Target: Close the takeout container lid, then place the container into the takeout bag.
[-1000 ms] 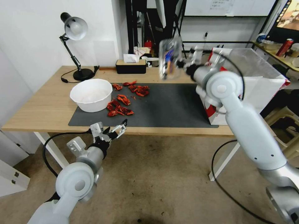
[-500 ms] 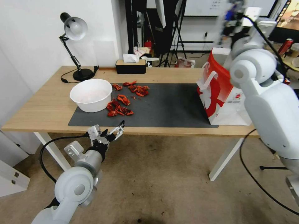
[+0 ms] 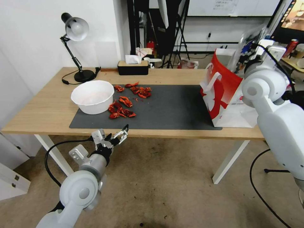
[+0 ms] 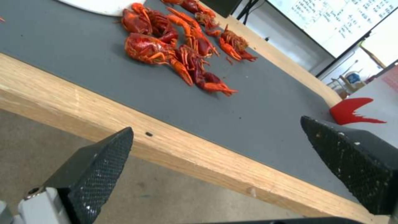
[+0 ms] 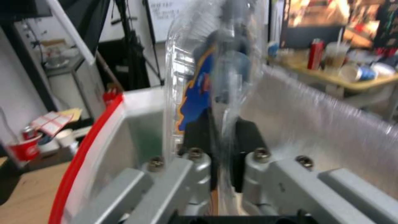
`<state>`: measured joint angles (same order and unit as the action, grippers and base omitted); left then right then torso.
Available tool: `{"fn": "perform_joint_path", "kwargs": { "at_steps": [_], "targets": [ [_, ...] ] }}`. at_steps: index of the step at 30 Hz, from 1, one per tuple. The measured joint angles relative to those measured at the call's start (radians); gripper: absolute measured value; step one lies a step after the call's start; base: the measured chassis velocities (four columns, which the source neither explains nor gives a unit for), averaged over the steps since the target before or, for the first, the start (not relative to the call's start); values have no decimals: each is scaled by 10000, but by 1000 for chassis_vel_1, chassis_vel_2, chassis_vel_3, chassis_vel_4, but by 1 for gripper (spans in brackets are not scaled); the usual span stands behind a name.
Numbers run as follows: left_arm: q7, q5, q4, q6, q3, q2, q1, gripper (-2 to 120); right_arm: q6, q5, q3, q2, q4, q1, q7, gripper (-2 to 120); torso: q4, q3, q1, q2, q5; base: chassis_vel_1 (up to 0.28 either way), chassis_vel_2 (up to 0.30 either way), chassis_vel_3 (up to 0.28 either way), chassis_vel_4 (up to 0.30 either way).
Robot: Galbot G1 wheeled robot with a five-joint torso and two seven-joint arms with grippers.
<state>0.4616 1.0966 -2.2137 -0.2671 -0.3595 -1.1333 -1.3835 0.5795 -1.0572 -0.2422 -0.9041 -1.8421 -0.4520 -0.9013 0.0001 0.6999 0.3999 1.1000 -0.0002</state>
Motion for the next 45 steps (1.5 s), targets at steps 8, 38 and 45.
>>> {"fn": "perform_joint_path", "kwargs": {
  "at_steps": [8, 38, 45],
  "targets": [
    [128, 18, -29, -12, -1, 56, 11, 100, -3, -433, -85, 8, 1, -83, -177, 37, -1, 0, 0, 0, 1, 0, 0, 0, 0],
    [-805, -1762, -206, 750, -272, 232, -446, 100, -3646, 1545, -376, 990, -1622, -2215, 6050, 100, -1, 0, 0, 0, 1, 0, 0, 0, 0],
    [-1788, -4919, 662, 2437, -527, 260, -1142, 100, -5289, 3121, -1400, 1558, -2138, -5424, 8065, 100, -6, 0, 0, 0, 0, 0, 0, 0, 0]
  ]
}}
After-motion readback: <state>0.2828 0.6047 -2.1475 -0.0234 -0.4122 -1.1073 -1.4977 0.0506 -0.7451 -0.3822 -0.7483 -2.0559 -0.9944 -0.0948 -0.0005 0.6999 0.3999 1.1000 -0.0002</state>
